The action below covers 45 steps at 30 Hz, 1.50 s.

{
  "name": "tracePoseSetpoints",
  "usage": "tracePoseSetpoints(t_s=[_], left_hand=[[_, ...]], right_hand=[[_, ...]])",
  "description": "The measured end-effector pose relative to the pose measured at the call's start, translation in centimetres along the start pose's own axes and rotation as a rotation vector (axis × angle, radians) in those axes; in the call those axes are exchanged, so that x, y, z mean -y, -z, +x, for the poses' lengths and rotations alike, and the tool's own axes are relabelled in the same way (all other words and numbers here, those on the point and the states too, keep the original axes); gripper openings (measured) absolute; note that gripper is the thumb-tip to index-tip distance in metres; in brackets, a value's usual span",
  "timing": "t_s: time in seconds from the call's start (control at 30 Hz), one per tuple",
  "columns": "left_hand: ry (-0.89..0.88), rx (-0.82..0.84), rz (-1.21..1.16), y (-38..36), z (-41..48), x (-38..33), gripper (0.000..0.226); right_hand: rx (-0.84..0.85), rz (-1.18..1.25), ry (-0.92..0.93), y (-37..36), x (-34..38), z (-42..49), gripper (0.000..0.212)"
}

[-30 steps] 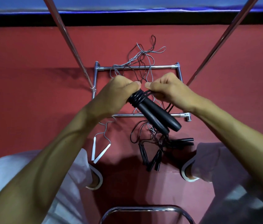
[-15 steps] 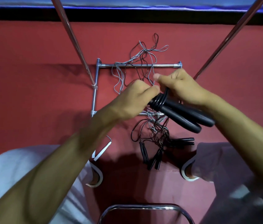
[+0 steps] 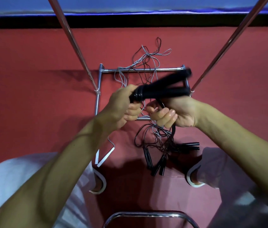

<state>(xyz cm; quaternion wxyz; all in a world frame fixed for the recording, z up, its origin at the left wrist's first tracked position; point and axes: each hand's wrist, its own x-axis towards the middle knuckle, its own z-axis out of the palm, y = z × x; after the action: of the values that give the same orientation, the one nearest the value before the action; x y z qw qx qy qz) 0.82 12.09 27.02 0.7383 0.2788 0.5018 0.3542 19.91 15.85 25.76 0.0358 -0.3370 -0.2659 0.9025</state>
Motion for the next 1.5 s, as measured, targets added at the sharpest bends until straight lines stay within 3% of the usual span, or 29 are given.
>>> tracePoseSetpoints(t_s=[0.1, 0.2, 0.27, 0.33, 0.4, 0.5, 0.53, 0.6, 0.73, 0.83, 0.9, 0.97, 1.03, 1.13, 1.2, 1.33, 1.4, 1.5], left_hand=[[0.129, 0.049, -0.141, 1.4, 0.3, -0.5, 0.038], [0.234, 0.042, -0.287, 2.2, 0.5, -0.7, 0.039], [0.280, 0.035, -0.391, 2.6, 0.5, -1.0, 0.031], [0.321, 0.027, -0.501, 3.0, 0.6, -1.6, 0.023], [0.354, 0.020, -0.585, 3.4, 0.8, -2.0, 0.024], [0.357, -0.008, -0.635, 3.5, 0.9, -2.1, 0.025], [0.363, -0.015, -0.636, 3.5, 0.9, -2.0, 0.025], [0.375, -0.025, -0.639, 3.4, 1.0, -1.9, 0.028], [0.381, -0.055, -0.697, 3.7, 1.2, -2.1, 0.029], [0.398, -0.070, -0.737, 3.8, 1.2, -2.1, 0.028], [0.415, -0.074, -0.769, 3.9, 1.2, -1.9, 0.030], [0.414, -0.078, -0.798, 4.0, 1.1, -2.0, 0.029], [0.399, -0.085, -0.812, 4.0, 1.0, -2.2, 0.027], [0.377, -0.113, -0.810, 3.7, 0.8, -2.3, 0.027], [0.384, -0.145, -0.799, 3.5, 0.8, -2.3, 0.030], [0.352, -0.226, -0.779, 3.4, 1.2, -2.0, 0.048], [0.329, -0.254, -0.752, 3.2, 1.3, -1.7, 0.047], [0.249, -0.276, -0.644, 2.7, 1.5, -1.3, 0.043]], right_hand=[[-0.382, -0.143, 0.306, -0.9, -0.2, -0.2, 0.033], [-0.712, -0.763, 0.760, -0.4, -0.2, -0.9, 0.024], [-0.931, -1.209, 0.951, 0.5, -0.5, -1.1, 0.016], [-0.949, -1.419, 1.084, 0.7, -1.0, -1.3, 0.005], [-0.855, -1.173, 0.981, 0.1, -1.1, -1.3, 0.010], [-0.483, -0.226, 0.403, -1.0, 0.3, -1.7, 0.016], [-0.388, -0.021, 0.267, -0.9, 0.8, -2.0, 0.021], [-0.298, 0.120, 0.201, -0.6, 1.2, -2.4, 0.022], [-0.439, -0.279, 0.429, -1.2, 0.9, -2.0, 0.015], [-0.756, -0.910, 0.686, -0.8, 0.5, -1.7, 0.029], [-0.962, -1.341, 0.835, -0.2, 0.2, -1.7, 0.018], [-0.987, -1.555, 0.913, 0.0, 0.1, -1.7, 0.005], [-0.899, -1.441, 0.807, -0.1, 0.0, -1.6, 0.020], [-0.506, -0.462, 0.373, -1.8, 0.7, -1.5, 0.032], [-0.389, -0.149, 0.235, -2.2, 1.0, -1.8, 0.030], [-0.396, -0.335, 0.304, -2.2, 0.8, -1.4, 0.034], [-0.434, -0.496, 0.370, -2.1, 0.3, -1.0, 0.038], [-0.486, -0.552, 0.455, -2.0, 0.0, -0.8, 0.039]])
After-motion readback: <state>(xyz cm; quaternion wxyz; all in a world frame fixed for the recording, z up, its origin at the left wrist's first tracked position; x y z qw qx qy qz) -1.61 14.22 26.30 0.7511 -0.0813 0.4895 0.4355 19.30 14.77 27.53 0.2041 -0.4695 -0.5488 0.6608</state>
